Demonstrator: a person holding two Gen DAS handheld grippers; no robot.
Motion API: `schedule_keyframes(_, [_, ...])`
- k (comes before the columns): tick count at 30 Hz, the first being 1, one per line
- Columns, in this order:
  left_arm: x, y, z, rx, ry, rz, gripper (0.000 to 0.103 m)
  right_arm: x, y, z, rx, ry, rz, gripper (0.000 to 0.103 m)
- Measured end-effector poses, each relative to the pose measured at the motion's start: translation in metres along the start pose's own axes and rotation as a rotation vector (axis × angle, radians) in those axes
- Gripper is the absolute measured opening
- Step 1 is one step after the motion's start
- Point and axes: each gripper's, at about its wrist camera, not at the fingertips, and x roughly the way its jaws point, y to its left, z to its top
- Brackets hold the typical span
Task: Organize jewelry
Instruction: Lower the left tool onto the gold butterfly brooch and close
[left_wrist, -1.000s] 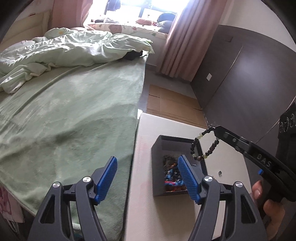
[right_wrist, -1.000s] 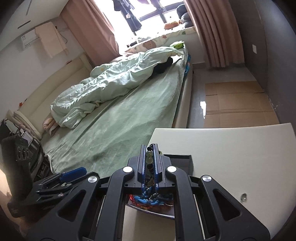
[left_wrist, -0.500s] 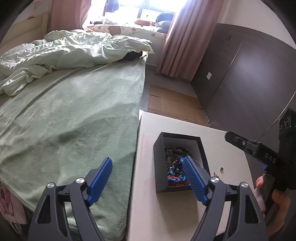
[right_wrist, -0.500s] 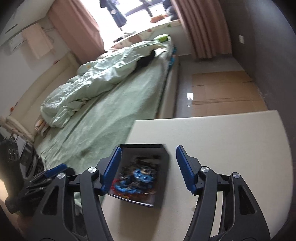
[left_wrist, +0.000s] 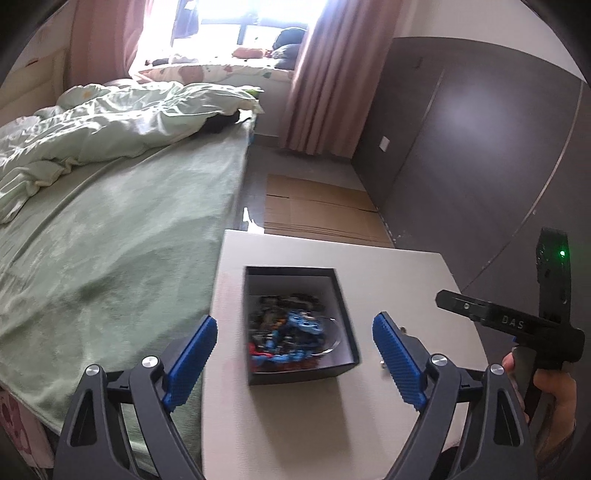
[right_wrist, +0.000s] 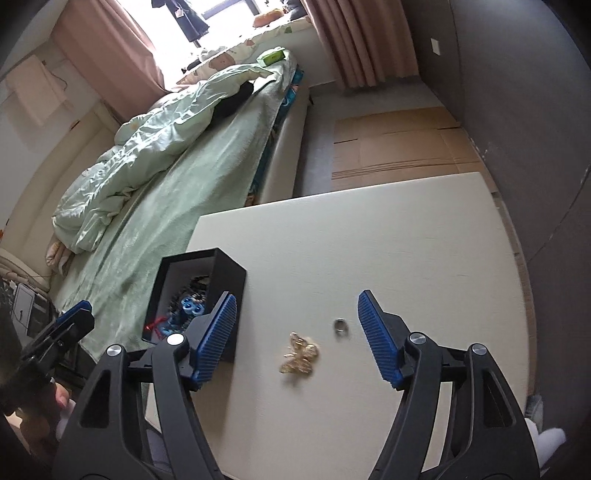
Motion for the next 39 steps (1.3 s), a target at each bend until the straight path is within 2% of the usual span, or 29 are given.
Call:
schedule_keyframes(4, [0.003,-0.022,-0.004,0.041,0.014,-0.017,0.083,0.0,-0.012,-0.001,0.004,0.005,-0.016,0.069])
schedule_keyframes(8, [0.004,-0.044,-0.011,0.073,0.029,-0.042,0.078,0.003,-0.03,-0.004,0.028,0.024,-0.036,0.069])
schedule_keyframes(10, [0.007,-0.057,-0.015,0.09,0.039,-0.052,0.073,0.002,-0.034,-0.005,0.025,0.024,-0.039,0.069])
schedule_keyframes(12, [0.012,-0.068,-0.019,0.1,0.055,-0.059,0.06,0.0,-0.037,-0.005,0.024,0.02,-0.037,0.069])
schedule_keyframes(15, [0.023,-0.084,-0.026,0.117,0.077,-0.079,0.054,-0.004,-0.041,-0.005,0.028,0.01,-0.029,0.069])
schedule_keyframes(22, [0.056,-0.125,-0.049,0.205,0.119,-0.072,0.054,-0.011,-0.059,-0.002,0.06,-0.001,-0.019,0.069])
schedule_keyframes(30, [0.094,-0.14,-0.062,0.23,0.154,-0.046,0.052,-0.02,-0.081,-0.005,0.077,-0.009,-0.032,0.069])
schedule_keyframes(35, [0.12,-0.144,-0.069,0.24,0.145,0.03,0.052,-0.025,-0.086,-0.005,0.079,-0.019,-0.026,0.069])
schedule_keyframes(39, [0.135,-0.142,-0.073,0.24,0.148,0.063,0.052,-0.025,-0.087,-0.005,0.077,-0.019,-0.023,0.069])
